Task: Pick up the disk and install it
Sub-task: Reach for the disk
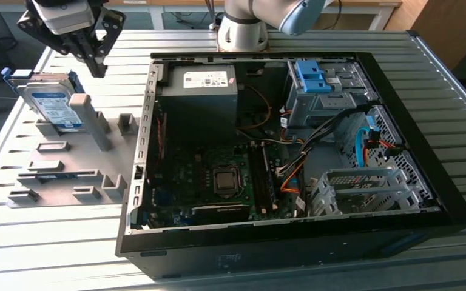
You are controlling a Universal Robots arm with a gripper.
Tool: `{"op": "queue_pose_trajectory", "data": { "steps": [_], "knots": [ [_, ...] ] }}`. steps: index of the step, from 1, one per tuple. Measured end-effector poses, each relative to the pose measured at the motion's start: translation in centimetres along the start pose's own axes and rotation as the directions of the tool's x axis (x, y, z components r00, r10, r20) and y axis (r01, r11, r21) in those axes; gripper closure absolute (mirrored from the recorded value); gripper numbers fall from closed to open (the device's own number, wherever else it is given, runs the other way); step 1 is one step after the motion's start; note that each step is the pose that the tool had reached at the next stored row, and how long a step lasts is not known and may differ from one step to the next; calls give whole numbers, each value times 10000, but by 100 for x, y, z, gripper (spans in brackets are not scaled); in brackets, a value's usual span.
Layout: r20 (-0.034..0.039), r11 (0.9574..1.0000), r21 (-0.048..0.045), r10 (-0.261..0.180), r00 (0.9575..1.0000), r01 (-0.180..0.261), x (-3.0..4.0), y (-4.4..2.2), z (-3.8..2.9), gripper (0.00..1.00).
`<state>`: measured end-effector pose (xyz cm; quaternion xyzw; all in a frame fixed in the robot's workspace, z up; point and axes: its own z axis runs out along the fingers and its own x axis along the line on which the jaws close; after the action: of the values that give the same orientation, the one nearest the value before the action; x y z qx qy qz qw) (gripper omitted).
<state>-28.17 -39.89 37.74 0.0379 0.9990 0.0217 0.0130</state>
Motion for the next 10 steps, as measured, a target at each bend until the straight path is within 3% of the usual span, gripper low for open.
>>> {"op": "queue_pose_trajectory", "data": {
  "steps": [10],
  "knots": [
    [0, 10000, 0, 0, 10000, 0, 43, -4, 6, 89]
  ]
}}
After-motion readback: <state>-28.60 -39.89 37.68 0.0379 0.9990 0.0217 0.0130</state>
